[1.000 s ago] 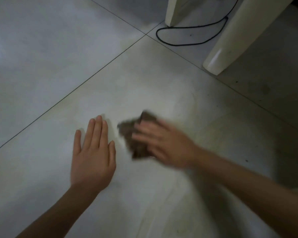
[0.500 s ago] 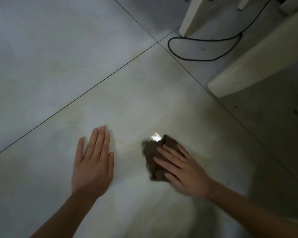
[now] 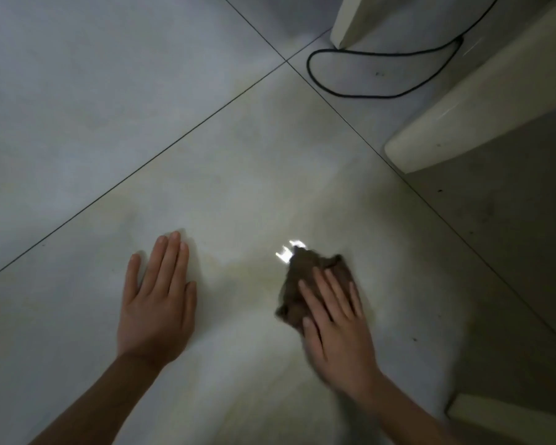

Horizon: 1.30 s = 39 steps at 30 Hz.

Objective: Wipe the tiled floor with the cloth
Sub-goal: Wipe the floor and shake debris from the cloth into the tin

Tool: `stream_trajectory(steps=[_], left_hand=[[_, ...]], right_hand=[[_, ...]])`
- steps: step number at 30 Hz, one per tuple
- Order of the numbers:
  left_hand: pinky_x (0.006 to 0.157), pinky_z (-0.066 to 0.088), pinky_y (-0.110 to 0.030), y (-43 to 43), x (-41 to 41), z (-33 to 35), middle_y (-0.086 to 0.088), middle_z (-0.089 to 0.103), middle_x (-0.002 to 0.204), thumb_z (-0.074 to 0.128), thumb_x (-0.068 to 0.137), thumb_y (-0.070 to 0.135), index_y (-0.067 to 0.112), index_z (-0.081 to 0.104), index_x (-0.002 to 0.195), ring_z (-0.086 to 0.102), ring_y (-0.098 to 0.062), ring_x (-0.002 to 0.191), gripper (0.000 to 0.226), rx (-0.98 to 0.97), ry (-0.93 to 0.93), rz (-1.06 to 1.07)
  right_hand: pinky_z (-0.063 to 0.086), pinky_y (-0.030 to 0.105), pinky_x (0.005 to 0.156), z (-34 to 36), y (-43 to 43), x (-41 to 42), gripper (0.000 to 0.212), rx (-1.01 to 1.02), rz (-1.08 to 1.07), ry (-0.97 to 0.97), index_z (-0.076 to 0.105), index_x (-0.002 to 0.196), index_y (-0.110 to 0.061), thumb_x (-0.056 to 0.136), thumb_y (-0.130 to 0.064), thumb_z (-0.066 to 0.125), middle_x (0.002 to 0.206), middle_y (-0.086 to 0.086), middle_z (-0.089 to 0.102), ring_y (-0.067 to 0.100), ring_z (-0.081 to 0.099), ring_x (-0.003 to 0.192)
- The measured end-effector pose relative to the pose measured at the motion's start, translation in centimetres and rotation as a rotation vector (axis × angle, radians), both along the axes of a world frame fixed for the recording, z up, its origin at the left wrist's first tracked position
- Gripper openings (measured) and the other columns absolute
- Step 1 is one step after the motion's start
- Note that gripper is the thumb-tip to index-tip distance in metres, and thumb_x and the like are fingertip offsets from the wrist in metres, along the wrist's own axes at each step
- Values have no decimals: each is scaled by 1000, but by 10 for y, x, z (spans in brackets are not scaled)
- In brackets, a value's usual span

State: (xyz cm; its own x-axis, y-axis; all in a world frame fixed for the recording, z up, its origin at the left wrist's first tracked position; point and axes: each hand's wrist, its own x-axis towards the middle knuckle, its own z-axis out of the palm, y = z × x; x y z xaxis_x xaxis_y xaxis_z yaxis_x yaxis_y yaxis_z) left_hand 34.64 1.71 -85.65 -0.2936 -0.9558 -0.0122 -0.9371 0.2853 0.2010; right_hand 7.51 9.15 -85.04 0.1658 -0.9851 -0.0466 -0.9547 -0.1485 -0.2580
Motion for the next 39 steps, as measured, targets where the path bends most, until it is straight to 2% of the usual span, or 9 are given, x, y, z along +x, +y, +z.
stream_trajectory(steps=[3, 8, 13, 17, 21, 26, 31, 35, 39], left_hand=[[117, 16, -55, 0, 0, 1, -15, 21, 158, 26, 98, 27, -4, 27, 148, 17, -28, 148, 58, 13, -4, -8], [118, 14, -54, 1, 1, -1, -15, 20, 158, 24, 98, 28, -3, 26, 148, 15, -28, 148, 59, 18, -5, -8], [119, 12, -51, 2, -1, -1, -13, 20, 158, 21, 98, 29, -2, 27, 148, 16, -25, 148, 59, 12, -5, 9], [120, 8, -48, 1, 0, -3, -9, 15, 160, 19, 98, 31, 0, 23, 150, 11, -21, 149, 61, 13, -14, 12], [119, 8, -49, 1, 2, -5, -11, 17, 159, 20, 99, 29, 0, 23, 150, 12, -23, 148, 59, -13, -8, -10], [120, 2, -49, 7, -1, 1, -14, 15, 160, 18, 104, 32, -2, 23, 149, 11, -25, 149, 57, -31, -96, 10], [118, 10, -51, 69, 8, 32, -17, 22, 157, 19, 103, 34, 0, 27, 148, 20, -28, 146, 57, -14, -101, 50], [117, 19, -52, 139, 38, 42, -15, 24, 157, 15, 98, 36, 2, 30, 148, 20, -27, 146, 62, 94, -99, 72], [117, 21, -53, 186, 79, 43, -14, 23, 156, 14, 97, 37, 0, 32, 147, 19, -27, 146, 65, 171, -136, 101]], right_hand=[[22, 44, 117, 3, -35, -69, 47, 17, 348, 59, 51, 138, -10, 98, -28, 34, 150, 13, 39, 29, 36, 139], [21, 43, 117, 10, -90, -159, 56, 47, -297, 101, 38, 146, -6, 95, -28, 28, 153, 20, 33, 35, 29, 142], [17, 47, 118, 0, -40, -56, 50, -109, -810, 83, 37, 147, -4, 100, -21, 32, 153, 18, 33, 31, 28, 144], [22, 49, 116, 5, 73, 62, 53, -1, -70, 0, 45, 144, -10, 93, -26, 39, 153, 13, 35, 28, 28, 144], [29, 45, 115, 11, 65, 9, 45, 96, 427, -50, 51, 139, -15, 98, -28, 40, 149, 10, 43, 24, 36, 141], [22, 45, 116, 15, -6, -100, 46, -1, -120, 35, 44, 140, 1, 95, -11, 41, 148, 24, 39, 37, 33, 140], [11, 43, 120, 1, 28, 10, 52, -104, -656, 26, 35, 148, -7, 99, -25, 38, 156, 16, 29, 26, 23, 146], [27, 53, 114, 3, 116, 132, 54, -54, -180, -77, 48, 141, -8, 92, -31, 43, 150, 14, 41, 28, 31, 143], [25, 49, 117, 3, 109, 93, 45, -8, 671, -84, 53, 137, -8, 97, -27, 48, 149, 13, 41, 26, 32, 143]])
